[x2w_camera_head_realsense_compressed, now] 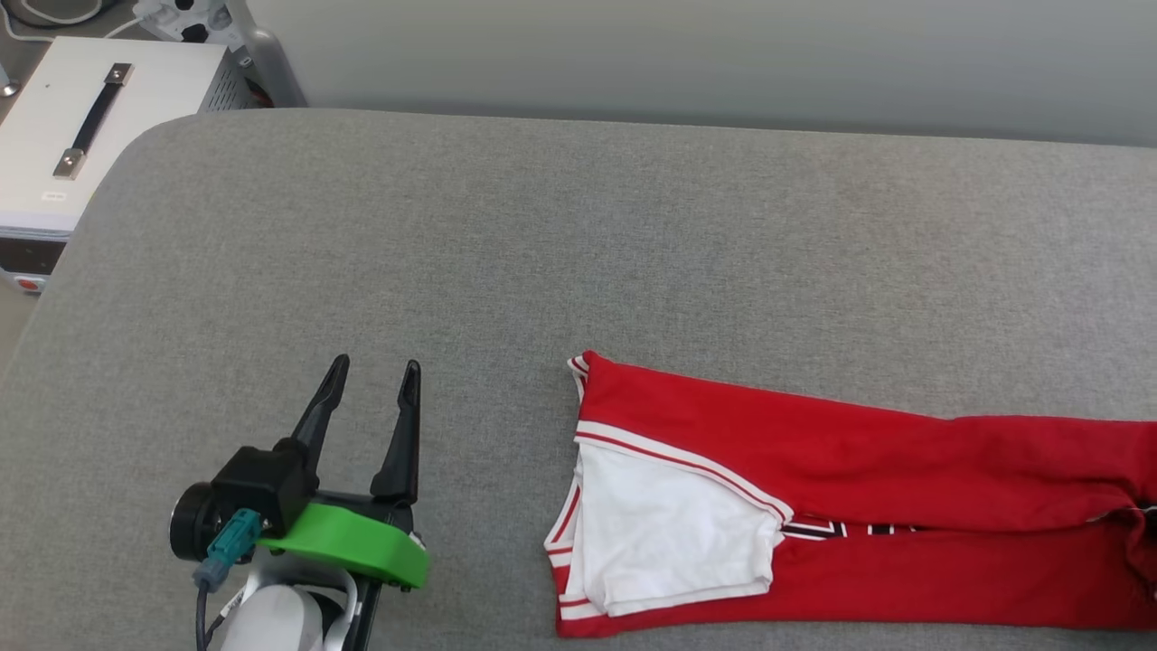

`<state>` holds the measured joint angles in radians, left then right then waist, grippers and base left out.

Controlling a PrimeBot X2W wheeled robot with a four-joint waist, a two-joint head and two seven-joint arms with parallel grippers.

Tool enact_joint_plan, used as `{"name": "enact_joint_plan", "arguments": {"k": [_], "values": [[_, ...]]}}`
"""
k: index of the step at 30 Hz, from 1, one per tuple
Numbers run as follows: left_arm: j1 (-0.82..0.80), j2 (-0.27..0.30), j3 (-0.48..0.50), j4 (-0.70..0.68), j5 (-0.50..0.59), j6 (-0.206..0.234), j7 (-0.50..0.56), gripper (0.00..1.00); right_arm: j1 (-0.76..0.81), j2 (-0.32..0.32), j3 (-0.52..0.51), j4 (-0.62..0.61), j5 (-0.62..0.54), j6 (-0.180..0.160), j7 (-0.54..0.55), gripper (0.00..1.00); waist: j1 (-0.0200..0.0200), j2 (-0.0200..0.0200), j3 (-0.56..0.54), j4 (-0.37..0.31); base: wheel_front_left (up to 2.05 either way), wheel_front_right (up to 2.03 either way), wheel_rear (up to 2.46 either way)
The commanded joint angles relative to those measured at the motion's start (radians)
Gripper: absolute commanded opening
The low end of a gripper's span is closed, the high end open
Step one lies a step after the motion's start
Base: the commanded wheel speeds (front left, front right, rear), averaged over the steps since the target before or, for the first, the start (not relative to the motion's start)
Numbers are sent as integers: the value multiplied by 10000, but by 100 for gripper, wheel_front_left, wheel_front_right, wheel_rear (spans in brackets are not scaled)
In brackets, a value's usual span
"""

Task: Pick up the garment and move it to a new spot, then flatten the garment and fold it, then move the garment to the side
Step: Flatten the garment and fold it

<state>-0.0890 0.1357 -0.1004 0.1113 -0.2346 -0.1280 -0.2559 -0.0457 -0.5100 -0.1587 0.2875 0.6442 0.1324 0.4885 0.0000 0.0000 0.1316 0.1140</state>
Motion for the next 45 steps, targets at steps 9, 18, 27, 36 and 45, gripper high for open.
{"name": "enact_joint_plan", "arguments": {"k": [9,18,27,36,45], "values": [[330,63,-4,40,-131,-26,-59,100,635,422,454,-1663,13,-17,682,0,0,0,-298,-285,0,0,0],[332,11,-69,93,-185,-26,-59,100,1180,1329,1112,-3482,-67,-17,1452,0,0,0,-358,-316,0,0,0],[415,-79,-54,156,-356,-27,-59,100,1085,2958,1799,-4257,512,-17,2019,0,0,0,-614,-29,0,0,0],[388,77,-100,167,-392,-27,-59,100,394,4487,2616,-3942,930,-17,1873,0,0,0,-663,457,0,0,0],[346,110,-188,241,-394,-27,-59,100,-289,4594,3386,-2543,1763,-17,813,0,0,0,-614,958,0,0,0]]}}
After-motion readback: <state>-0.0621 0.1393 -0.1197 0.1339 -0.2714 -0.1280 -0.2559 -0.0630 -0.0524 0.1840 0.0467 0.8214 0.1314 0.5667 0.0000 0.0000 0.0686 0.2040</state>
